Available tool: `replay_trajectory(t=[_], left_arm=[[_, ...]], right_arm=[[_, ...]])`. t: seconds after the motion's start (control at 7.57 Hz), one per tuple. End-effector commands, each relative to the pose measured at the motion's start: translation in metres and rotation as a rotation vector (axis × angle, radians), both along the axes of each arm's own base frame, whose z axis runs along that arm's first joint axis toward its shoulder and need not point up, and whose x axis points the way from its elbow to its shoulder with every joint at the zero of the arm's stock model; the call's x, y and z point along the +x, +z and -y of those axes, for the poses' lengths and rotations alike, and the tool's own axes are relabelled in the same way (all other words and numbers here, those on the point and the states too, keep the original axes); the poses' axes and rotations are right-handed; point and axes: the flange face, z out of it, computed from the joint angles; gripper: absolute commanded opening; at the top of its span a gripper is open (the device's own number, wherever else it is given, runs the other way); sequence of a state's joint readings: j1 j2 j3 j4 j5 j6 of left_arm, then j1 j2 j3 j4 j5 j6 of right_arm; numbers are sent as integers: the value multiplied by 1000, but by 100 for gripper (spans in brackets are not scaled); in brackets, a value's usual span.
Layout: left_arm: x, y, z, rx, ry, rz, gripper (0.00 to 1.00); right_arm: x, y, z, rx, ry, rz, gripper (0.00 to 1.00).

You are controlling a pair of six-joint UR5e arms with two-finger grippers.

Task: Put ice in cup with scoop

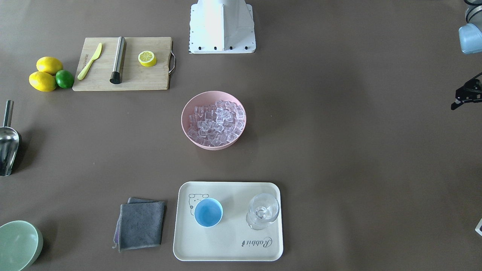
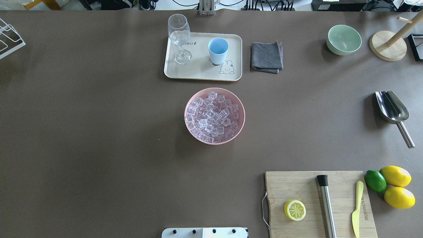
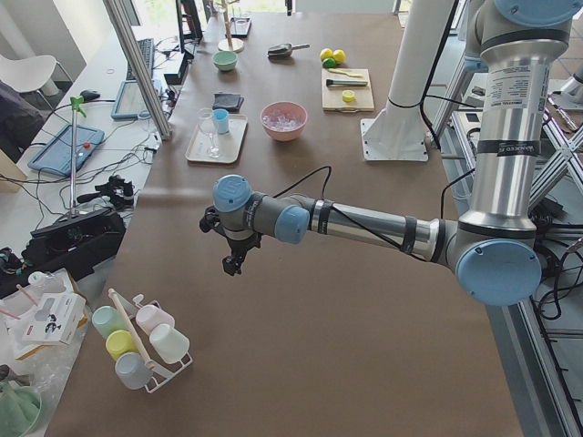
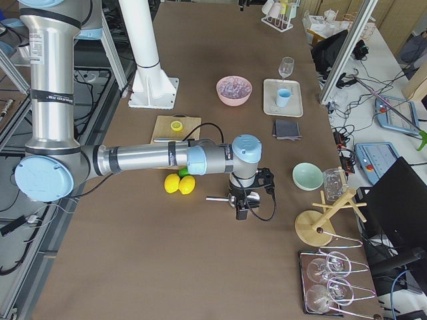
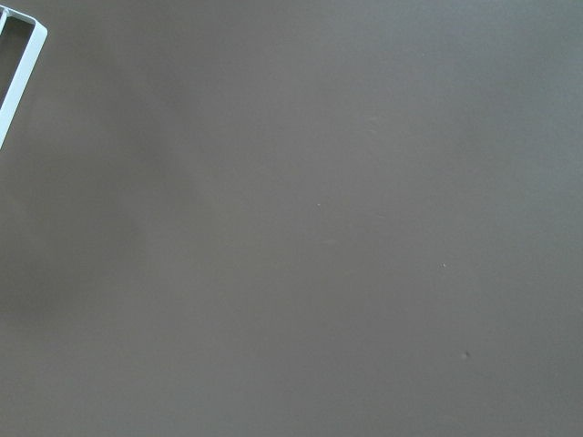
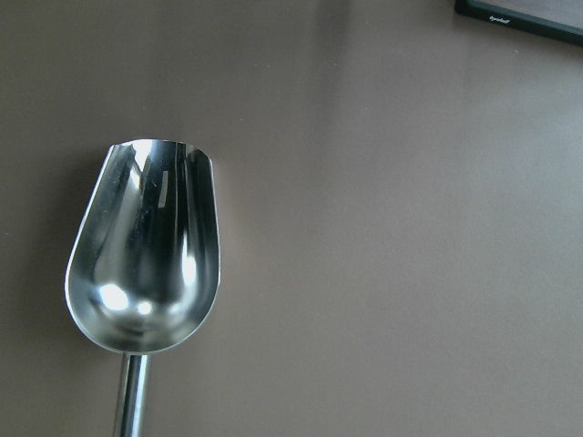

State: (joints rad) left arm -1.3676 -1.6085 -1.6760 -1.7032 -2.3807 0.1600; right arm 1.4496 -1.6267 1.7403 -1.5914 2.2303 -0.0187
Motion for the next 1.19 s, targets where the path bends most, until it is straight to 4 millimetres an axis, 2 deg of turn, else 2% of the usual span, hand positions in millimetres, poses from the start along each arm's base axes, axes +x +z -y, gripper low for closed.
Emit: replay_trajectory(t=[0.0,0.4,0.79,0.92,1.06], left_arm=[[-32,18,1,-32,-62,9,99],[-101,29,-3,-48,-199,52,99],[-99,8,10,3,-193,45,99],[-79,-9,18,36,-156,39,99],[-38,-38,18,95,-81,28,99]], right_arm=[[3,1,-5,-3,6,6,100],[2,-2,-5,-4,11,12,100],[-2,2,-6,-33,13,62,100],[-3,3,-12,-61,57,84,100],[-7,11,-28,-77,113,142,100]])
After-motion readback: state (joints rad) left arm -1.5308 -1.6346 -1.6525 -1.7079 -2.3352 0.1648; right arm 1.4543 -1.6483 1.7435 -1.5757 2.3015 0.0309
